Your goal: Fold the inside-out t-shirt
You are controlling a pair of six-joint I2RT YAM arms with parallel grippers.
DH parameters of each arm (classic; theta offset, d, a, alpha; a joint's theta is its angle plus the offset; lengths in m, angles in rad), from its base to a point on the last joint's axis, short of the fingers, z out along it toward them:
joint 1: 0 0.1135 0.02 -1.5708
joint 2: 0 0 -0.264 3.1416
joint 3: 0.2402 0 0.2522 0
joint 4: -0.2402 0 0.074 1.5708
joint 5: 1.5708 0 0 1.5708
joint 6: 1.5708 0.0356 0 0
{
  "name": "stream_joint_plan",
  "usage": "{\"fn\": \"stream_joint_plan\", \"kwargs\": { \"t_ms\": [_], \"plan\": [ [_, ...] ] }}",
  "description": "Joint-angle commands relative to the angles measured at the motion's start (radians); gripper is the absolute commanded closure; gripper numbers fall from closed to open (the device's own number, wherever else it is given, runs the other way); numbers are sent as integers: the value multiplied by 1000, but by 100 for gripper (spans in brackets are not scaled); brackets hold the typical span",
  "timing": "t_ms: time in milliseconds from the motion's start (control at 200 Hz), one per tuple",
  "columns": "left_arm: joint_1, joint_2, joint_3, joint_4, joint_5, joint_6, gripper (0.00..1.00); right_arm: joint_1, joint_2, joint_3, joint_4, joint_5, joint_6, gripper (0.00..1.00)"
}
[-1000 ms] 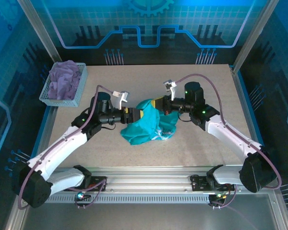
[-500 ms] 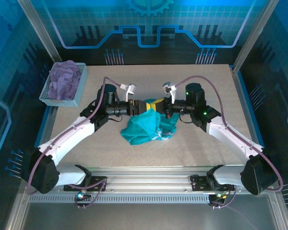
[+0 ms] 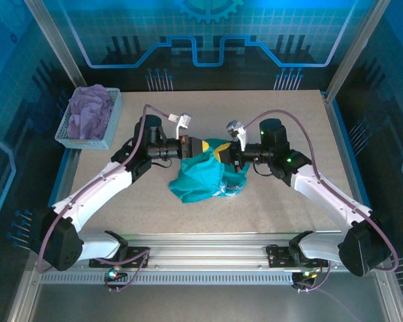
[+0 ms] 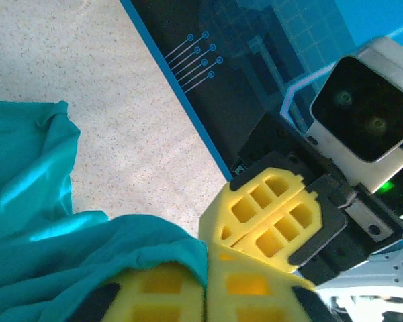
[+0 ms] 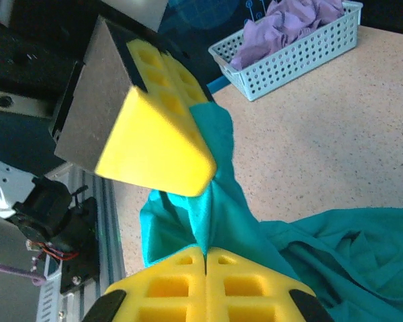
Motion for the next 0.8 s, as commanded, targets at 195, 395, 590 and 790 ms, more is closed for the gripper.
{"fn": "stream_joint_plan", "kwargs": {
  "t_ms": [195,395,590,790],
  "plan": [
    [-22,-93,63,-128,22,-44,100,30,16,128,-183,239,-71,100],
    [-38,-146,20,-53,-17,-152,100,85,51,193,-274,379,-126,95],
    [-67,-203,21,-107,-233,-158,100,129,79,256,-397,604,-118,83],
    [-129,-204,16,-100,-379,-192,100,159,76,291,-496,711,10,72]
  ]
}}
